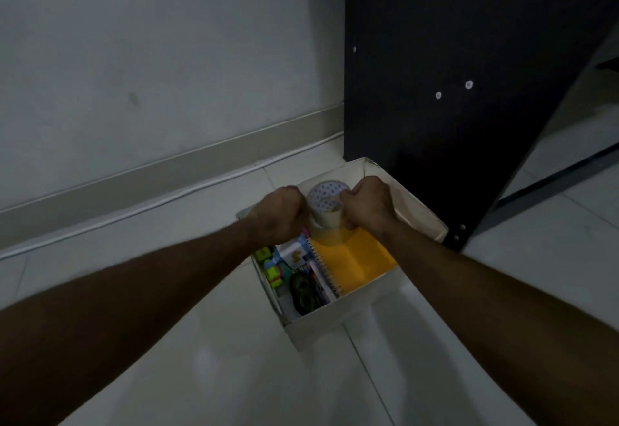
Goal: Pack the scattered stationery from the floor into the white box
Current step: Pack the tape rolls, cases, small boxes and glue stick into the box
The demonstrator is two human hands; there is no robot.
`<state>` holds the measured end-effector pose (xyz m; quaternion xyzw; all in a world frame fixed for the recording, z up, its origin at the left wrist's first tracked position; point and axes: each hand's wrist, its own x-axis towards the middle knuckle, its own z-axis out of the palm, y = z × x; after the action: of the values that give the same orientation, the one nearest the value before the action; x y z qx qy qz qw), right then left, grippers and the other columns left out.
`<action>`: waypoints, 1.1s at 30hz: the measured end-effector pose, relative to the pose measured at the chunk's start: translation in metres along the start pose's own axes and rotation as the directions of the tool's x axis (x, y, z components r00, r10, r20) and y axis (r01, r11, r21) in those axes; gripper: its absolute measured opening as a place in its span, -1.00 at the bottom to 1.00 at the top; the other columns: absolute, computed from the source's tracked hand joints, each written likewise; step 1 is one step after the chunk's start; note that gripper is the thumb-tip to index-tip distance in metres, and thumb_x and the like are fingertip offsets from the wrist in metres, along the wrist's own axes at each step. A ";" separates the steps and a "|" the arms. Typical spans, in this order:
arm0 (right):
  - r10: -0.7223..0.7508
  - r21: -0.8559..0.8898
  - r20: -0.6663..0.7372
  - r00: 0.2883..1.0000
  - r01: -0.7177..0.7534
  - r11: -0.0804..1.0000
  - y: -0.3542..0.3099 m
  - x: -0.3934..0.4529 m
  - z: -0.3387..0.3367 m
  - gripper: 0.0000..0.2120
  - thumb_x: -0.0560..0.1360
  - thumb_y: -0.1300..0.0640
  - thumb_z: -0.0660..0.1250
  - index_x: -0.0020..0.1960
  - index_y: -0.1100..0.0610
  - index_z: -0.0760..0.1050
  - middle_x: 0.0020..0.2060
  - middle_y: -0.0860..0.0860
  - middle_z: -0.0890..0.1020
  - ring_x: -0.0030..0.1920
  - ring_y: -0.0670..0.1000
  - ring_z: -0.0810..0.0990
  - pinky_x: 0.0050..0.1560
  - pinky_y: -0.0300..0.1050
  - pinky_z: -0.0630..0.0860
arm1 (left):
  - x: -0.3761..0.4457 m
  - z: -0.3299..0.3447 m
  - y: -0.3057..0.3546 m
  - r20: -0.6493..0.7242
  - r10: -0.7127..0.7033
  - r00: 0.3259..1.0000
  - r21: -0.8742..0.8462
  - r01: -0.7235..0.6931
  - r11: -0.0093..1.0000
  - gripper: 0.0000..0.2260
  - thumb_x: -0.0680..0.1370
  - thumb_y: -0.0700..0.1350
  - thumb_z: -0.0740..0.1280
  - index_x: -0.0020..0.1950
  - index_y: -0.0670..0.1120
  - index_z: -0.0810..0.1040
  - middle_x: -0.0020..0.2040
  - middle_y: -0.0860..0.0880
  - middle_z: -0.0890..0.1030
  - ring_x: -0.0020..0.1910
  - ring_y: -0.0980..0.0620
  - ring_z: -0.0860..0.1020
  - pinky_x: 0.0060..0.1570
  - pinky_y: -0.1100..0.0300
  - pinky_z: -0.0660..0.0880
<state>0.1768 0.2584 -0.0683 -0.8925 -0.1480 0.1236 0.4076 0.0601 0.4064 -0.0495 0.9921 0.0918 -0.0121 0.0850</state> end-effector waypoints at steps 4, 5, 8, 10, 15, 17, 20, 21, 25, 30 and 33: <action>-0.014 -0.017 -0.004 1.000 0.013 1.000 0.001 0.002 0.008 -0.66 0.49 -0.04 0.35 -0.07 0.27 0.60 -0.23 0.20 0.68 -0.44 0.08 0.68 -0.43 -0.07 0.66 | -0.009 -0.005 -0.002 -0.097 -0.041 0.995 -0.085 0.032 0.996 -0.81 0.44 -0.12 0.26 -0.07 -0.16 0.62 -0.04 -0.14 0.56 -0.10 -0.10 0.58 -0.15 0.12 0.52; -0.021 -0.025 -0.002 1.000 0.021 0.999 0.001 0.002 0.008 -0.63 0.48 -0.09 0.35 -0.06 0.26 0.60 -0.20 0.21 0.69 -0.38 0.10 0.69 -0.38 -0.05 0.67 | -0.011 -0.005 -0.001 -0.117 -0.039 0.992 -0.098 0.028 0.995 -0.84 0.45 -0.15 0.28 -0.06 -0.15 0.61 -0.04 -0.13 0.55 -0.11 -0.08 0.57 -0.16 0.16 0.49; -0.049 -0.043 0.055 0.997 0.052 0.998 0.004 0.000 0.001 -0.55 0.48 -0.19 0.32 -0.04 0.23 0.59 -0.18 0.19 0.70 -0.29 0.11 0.71 -0.27 -0.04 0.68 | -0.014 -0.010 0.008 -0.148 0.016 0.989 -0.097 -0.030 0.995 -0.80 0.45 -0.10 0.25 -0.03 -0.12 0.59 -0.06 -0.10 0.53 -0.12 -0.06 0.55 -0.17 0.15 0.49; -0.078 -0.043 0.073 0.994 0.081 0.996 0.006 -0.007 -0.011 -0.52 0.50 -0.21 0.31 0.01 0.24 0.57 -0.13 0.17 0.69 -0.23 0.13 0.70 -0.18 0.03 0.68 | -0.015 -0.012 0.018 -0.165 0.047 0.985 -0.087 -0.062 0.994 -0.77 0.42 -0.05 0.27 0.00 -0.10 0.59 -0.05 -0.08 0.53 -0.10 -0.05 0.53 -0.15 0.11 0.51; -0.315 -0.107 -0.047 0.948 0.309 0.945 0.016 -0.047 -0.059 -0.74 0.53 -0.05 0.34 0.01 0.16 0.56 -0.19 0.05 0.66 -0.14 0.00 0.62 -0.12 -0.11 0.56 | -0.020 -0.011 0.073 -0.274 0.210 0.939 -0.094 -0.243 0.966 -0.84 0.45 -0.12 0.31 -0.02 -0.13 0.58 -0.09 -0.08 0.57 -0.10 -0.03 0.51 -0.08 0.11 0.45; -0.442 -0.139 -0.056 0.895 0.431 0.891 0.024 -0.069 -0.084 -0.81 0.55 0.00 0.32 -0.08 0.13 0.55 -0.34 -0.02 0.61 -0.31 -0.09 0.58 -0.28 -0.15 0.53 | -0.024 -0.009 0.099 -0.277 0.306 0.911 -0.098 -0.344 0.934 -0.85 0.45 -0.11 0.32 -0.03 -0.12 0.57 -0.13 -0.07 0.56 -0.13 -0.02 0.51 -0.08 0.06 0.46; -0.513 -0.166 -0.023 0.858 0.503 0.848 0.048 -0.097 -0.125 -0.84 0.56 0.05 0.31 -0.14 0.11 0.51 -0.45 -0.08 0.52 -0.45 -0.12 0.50 -0.42 -0.24 0.40 | -0.028 -0.005 0.137 -0.263 0.404 0.876 -0.123 -0.446 0.887 -0.91 0.47 -0.09 0.33 -0.06 -0.07 0.51 -0.16 0.02 0.50 -0.18 0.03 0.45 -0.14 0.06 0.47; -0.512 -0.186 -0.014 0.859 0.501 0.845 0.059 -0.104 -0.140 -0.83 0.56 0.04 0.32 -0.15 0.11 0.51 -0.46 -0.09 0.51 -0.46 -0.12 0.49 -0.44 -0.24 0.39 | -0.029 -0.003 0.151 -0.254 0.437 0.863 -0.122 -0.477 0.871 -0.92 0.48 -0.08 0.32 -0.06 -0.06 0.51 -0.16 0.03 0.49 -0.18 0.05 0.44 -0.15 0.07 0.46; -0.444 -0.346 0.056 0.894 0.434 0.832 0.118 -0.127 -0.196 -0.80 0.54 0.01 0.32 -0.19 0.10 0.50 -0.46 -0.11 0.48 -0.46 -0.15 0.45 -0.42 -0.22 0.31 | -0.028 0.004 0.204 -0.205 0.562 0.801 -0.178 -0.596 0.783 -0.92 0.51 -0.05 0.30 -0.07 -0.05 0.51 -0.15 0.07 0.48 -0.17 0.11 0.43 -0.13 0.19 0.42; -0.143 -0.525 0.333 0.932 0.309 0.793 0.194 -0.149 -0.255 -0.74 0.50 -0.12 0.38 -0.14 0.09 0.59 -0.30 -0.07 0.59 -0.33 -0.15 0.51 -0.26 -0.21 0.38 | -0.025 0.033 0.268 -0.028 0.641 0.767 -0.244 -0.627 0.740 -0.88 0.53 0.05 0.29 -0.02 0.03 0.51 -0.13 0.11 0.50 -0.20 0.18 0.43 -0.19 0.24 0.43; 0.088 -0.654 0.388 0.917 0.207 0.728 0.238 -0.173 -0.261 -0.55 0.39 -0.26 0.44 0.07 0.07 0.56 -0.07 -0.01 0.60 -0.10 -0.04 0.53 -0.14 -0.17 0.43 | -0.026 0.055 0.305 0.107 0.667 0.737 -0.264 -0.626 0.734 -0.87 0.53 0.07 0.30 0.02 0.06 0.51 -0.11 0.12 0.50 -0.20 0.17 0.43 -0.20 0.26 0.40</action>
<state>0.1444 -0.1337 -0.0661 -0.9302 -0.2908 0.2235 0.0163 0.0903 0.0966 -0.0521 0.9405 -0.2682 -0.0689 0.1969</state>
